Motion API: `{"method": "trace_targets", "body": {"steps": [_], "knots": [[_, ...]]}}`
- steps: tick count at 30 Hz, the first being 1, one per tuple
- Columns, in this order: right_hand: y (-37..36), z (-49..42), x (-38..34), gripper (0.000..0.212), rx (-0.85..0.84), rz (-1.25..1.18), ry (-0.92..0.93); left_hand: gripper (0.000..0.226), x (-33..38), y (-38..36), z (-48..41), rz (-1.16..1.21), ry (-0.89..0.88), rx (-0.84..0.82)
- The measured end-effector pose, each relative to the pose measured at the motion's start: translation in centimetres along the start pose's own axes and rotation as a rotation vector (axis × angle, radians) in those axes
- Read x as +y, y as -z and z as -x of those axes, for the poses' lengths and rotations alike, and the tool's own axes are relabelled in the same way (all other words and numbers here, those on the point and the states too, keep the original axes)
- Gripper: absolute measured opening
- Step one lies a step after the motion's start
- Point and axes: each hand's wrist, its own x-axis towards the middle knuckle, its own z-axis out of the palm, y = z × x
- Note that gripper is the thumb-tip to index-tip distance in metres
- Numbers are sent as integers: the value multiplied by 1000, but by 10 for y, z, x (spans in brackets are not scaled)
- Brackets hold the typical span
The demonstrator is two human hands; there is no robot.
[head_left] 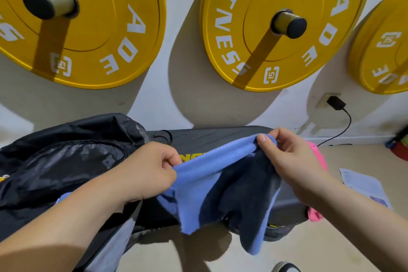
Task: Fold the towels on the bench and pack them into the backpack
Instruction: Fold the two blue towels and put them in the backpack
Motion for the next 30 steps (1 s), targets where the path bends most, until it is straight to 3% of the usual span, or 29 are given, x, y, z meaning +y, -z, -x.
{"method": "trace_targets", "body": {"steps": [4, 9, 14, 20, 24, 27, 30], "knots": [[11, -6, 10, 22, 173, 120, -60, 33, 3, -1, -1, 33, 34, 59], [18, -3, 12, 14, 189, 40, -77, 41, 8, 2, 2, -13, -8, 30], [5, 12, 9, 9, -77, -135, -63, 35, 17, -5, 10, -4, -153, 48], [-21, 33, 0, 15, -389, -62, 87, 29, 31, -29, 18, 90, -403, 157], [-29, 35, -4, 27, -474, -70, 157, 36, 24, -32, 11, -21, -470, 104], [-29, 33, -4, 30, -484, -43, 177, 21, 20, -31, 8, -71, -456, 14], [-23, 32, -6, 27, -527, -122, 139, 16, 18, -30, 5, -65, -450, 47]]}}
